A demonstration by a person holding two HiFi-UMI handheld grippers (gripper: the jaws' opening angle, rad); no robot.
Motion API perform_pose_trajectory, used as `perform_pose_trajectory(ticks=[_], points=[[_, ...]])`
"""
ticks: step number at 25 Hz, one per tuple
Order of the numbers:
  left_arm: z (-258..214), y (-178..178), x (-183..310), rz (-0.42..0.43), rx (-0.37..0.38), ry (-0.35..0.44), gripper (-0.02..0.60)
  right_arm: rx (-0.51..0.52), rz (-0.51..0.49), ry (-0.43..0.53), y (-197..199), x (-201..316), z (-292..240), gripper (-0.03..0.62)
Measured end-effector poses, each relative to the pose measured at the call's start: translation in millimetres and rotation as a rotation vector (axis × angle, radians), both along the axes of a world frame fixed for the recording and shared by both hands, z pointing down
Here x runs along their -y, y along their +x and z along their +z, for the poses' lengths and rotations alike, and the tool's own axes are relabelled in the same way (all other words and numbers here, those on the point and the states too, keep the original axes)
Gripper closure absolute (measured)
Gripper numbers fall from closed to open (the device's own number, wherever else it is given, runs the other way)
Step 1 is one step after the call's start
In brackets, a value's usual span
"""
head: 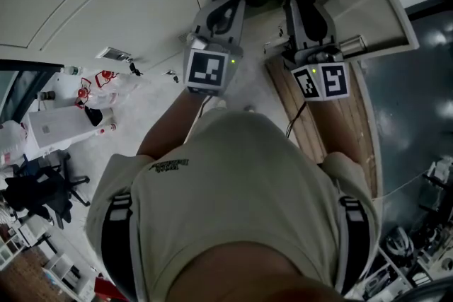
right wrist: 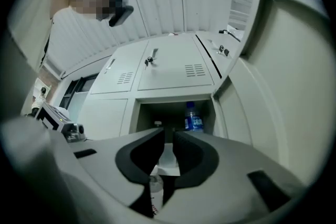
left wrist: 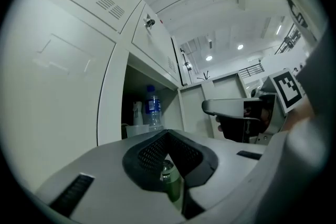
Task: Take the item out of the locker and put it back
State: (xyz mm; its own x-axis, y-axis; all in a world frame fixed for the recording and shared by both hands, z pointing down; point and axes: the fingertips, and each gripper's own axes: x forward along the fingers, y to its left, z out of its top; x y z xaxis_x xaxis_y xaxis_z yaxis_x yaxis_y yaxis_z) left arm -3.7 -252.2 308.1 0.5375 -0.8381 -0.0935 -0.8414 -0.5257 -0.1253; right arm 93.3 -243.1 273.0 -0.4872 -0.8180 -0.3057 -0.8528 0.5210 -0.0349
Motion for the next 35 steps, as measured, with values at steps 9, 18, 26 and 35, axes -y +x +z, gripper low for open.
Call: perform_pose_trajectory(ticks=[9,18,26,35], points=[[-24,-5,-25,0.024,-0.017,0.045,0.568,0.021,-0.033,0.007,6,-36,-16,0.592],[-17,-1,-45,0.047,-0.014,0.021,0.568,0.023,-0.076,-0.047,3,-63,-4,0.592],[-2,6,-46,0.052,-0.01,-0.021,0.569,0.01,-0.1,-0.115,2,-60,12,0.594],[7,3,-40,0.036,-0.005,-0.046,0.568,-0.051,-0.106,-0.126,-2,-59,20,0.594]])
